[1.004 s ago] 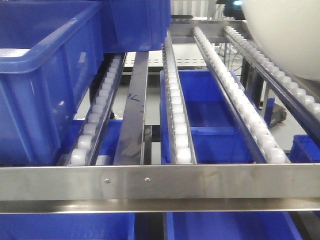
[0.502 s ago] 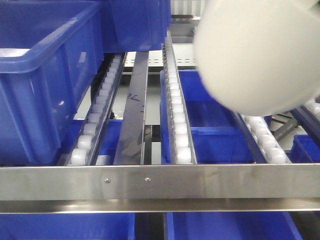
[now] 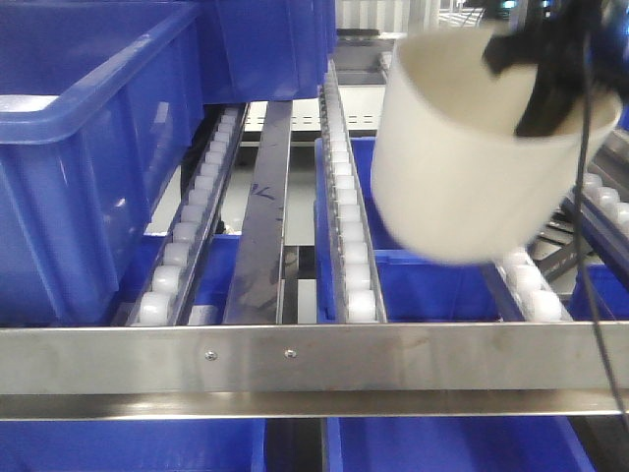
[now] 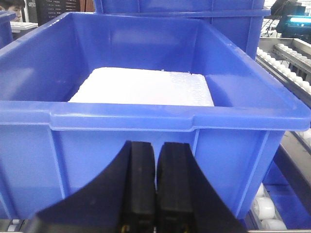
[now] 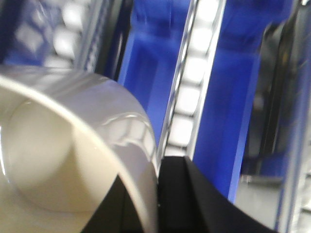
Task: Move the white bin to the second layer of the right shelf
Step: 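Lower the held white bin onto the roller tracks with the right gripper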
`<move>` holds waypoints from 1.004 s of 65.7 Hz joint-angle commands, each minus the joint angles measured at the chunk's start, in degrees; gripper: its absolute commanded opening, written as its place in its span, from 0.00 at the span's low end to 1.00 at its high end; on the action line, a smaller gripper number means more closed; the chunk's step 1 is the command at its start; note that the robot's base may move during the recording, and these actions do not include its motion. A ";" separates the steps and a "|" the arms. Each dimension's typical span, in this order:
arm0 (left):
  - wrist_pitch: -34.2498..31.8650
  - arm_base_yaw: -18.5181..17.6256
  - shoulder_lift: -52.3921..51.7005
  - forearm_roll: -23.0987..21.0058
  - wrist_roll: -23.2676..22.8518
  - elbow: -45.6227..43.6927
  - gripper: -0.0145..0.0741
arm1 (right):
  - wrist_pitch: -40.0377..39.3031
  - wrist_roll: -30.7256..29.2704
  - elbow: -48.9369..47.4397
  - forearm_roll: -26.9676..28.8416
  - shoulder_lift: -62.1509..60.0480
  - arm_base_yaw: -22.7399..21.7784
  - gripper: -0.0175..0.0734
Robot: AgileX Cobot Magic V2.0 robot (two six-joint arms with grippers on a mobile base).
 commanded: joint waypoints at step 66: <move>-4.90 -0.32 -0.18 -0.06 -0.42 2.11 0.26 | -2.88 -0.13 -2.17 -0.29 7.15 -0.39 0.25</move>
